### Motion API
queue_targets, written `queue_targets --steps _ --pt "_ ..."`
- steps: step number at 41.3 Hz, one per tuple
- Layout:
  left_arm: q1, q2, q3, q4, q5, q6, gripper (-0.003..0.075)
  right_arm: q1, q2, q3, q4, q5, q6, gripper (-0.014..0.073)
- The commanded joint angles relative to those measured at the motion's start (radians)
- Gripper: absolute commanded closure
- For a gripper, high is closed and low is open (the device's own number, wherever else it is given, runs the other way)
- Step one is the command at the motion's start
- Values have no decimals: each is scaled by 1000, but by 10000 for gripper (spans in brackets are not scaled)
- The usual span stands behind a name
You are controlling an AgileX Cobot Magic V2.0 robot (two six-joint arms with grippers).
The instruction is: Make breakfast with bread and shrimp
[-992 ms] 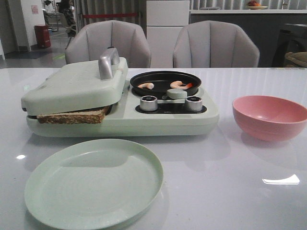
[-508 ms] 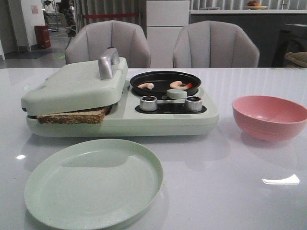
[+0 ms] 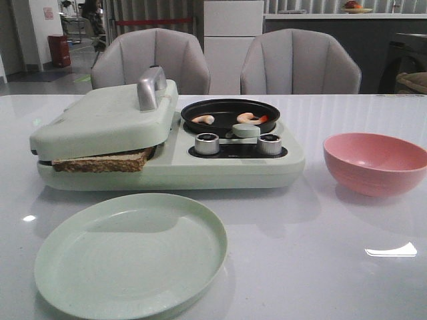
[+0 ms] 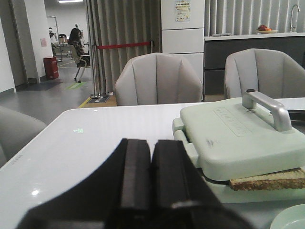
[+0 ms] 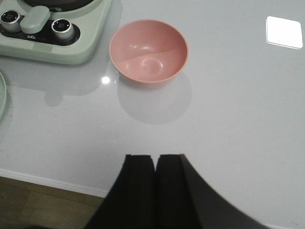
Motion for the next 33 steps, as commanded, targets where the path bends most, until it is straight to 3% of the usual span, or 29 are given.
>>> queue_targets --steps 1,28,33 --pt "-7 -25 31 -9 -90 -1 619 0 2 -26 -6 -65 -5 634" --pt "-7 -25 31 -9 -90 -1 620 0 -21 -8 -6 -73 -5 634" --pt "-7 -25 31 -9 -90 -1 620 -40 -118 93 -33 -189 -6 634"
